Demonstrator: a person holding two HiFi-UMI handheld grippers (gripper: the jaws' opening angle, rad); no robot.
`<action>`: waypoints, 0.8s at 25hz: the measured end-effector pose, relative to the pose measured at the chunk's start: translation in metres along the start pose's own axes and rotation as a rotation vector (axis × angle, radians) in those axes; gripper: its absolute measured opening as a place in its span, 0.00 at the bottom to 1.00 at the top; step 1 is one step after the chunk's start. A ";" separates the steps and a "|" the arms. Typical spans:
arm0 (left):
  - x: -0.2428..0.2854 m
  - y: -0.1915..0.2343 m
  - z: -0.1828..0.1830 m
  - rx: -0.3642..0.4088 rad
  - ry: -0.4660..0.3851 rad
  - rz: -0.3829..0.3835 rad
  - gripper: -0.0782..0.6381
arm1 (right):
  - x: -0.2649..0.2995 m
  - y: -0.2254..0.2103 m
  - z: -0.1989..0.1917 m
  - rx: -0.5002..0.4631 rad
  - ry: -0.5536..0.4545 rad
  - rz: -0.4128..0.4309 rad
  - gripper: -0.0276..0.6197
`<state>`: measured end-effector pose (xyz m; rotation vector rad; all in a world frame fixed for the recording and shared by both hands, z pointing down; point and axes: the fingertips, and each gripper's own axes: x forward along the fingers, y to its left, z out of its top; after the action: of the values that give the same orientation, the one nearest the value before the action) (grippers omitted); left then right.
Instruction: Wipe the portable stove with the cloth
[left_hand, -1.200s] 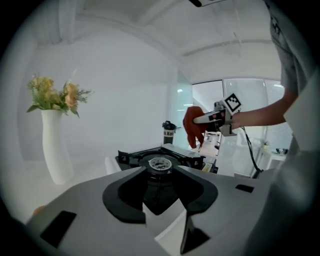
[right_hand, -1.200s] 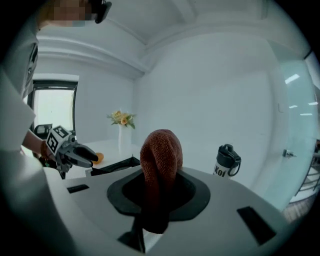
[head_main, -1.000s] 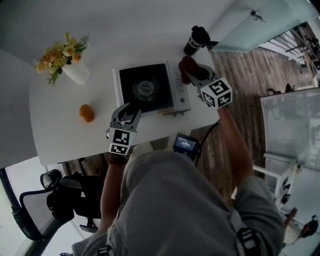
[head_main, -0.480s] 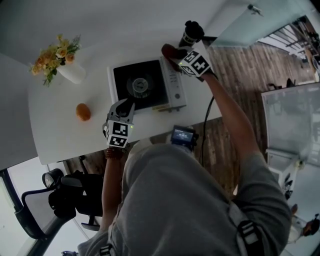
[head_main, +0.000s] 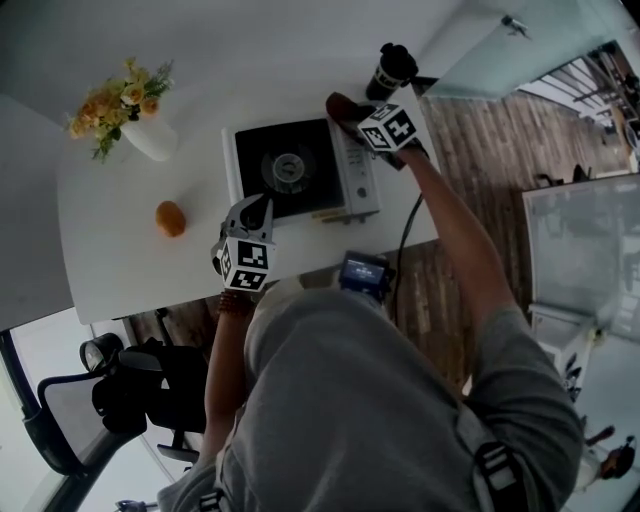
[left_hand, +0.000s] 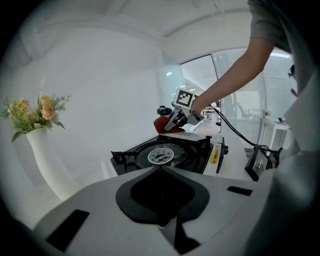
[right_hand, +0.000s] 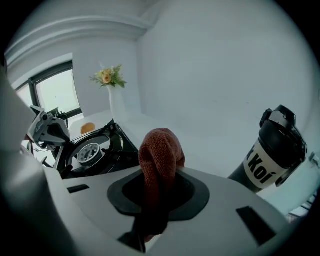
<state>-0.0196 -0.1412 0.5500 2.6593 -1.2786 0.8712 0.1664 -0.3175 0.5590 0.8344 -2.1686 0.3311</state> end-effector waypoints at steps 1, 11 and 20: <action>0.000 -0.001 0.000 0.003 -0.001 0.004 0.16 | 0.000 0.001 -0.001 -0.003 0.007 0.002 0.17; 0.001 0.000 0.001 -0.006 0.001 -0.020 0.16 | -0.002 0.005 -0.002 0.010 0.000 -0.020 0.17; 0.003 0.000 -0.001 -0.035 0.022 -0.056 0.16 | -0.007 0.021 -0.007 -0.065 -0.004 -0.063 0.17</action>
<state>-0.0186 -0.1427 0.5520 2.6378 -1.1969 0.8603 0.1600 -0.2953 0.5590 0.8657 -2.1403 0.2264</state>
